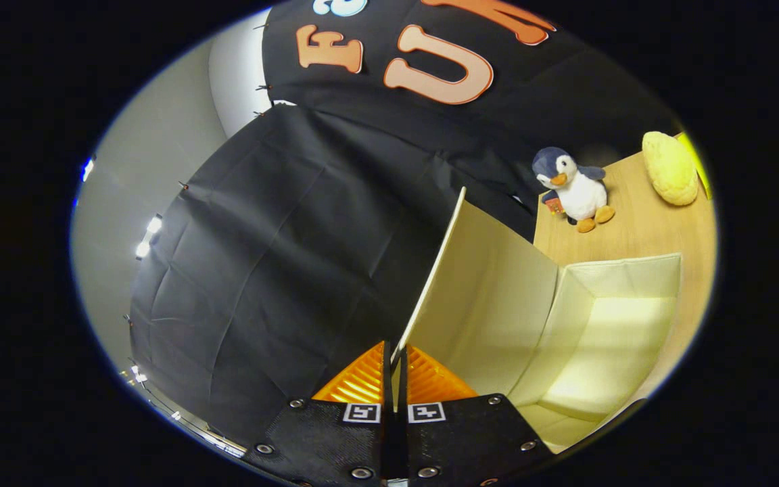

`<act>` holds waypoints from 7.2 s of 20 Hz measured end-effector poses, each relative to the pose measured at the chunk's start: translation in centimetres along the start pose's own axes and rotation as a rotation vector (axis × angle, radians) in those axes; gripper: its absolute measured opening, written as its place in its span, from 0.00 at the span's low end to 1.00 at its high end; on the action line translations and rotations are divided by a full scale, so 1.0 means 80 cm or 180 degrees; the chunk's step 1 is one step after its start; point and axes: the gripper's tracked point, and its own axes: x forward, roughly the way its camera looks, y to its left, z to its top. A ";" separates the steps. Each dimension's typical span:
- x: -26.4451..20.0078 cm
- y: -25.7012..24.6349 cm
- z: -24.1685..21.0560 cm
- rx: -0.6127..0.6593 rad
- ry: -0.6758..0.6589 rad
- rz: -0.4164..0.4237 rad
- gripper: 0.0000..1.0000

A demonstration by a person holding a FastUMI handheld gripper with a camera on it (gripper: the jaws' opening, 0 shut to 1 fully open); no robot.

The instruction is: Open the storage box then place both shoes into the box .Put the left shoe in first, then the right shoe, with the right side of both shoes facing outward in a uniform manner.

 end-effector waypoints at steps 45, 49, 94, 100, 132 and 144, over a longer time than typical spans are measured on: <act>-0.464 -0.408 -0.014 -0.0999 -0.0768 -0.3658 0.98; -0.474 -0.444 -0.031 -0.1095 -0.0562 -0.3899 0.98; -0.261 -0.222 0.017 -0.0530 -0.1432 -0.3909 0.00; -0.159 -0.196 0.005 -0.0554 -0.1298 -0.3689 0.00; -0.169 -0.238 -0.006 -0.0814 -0.1092 -0.3895 0.98; -0.456 -0.316 0.001 -0.0607 -0.1396 -0.4588 0.98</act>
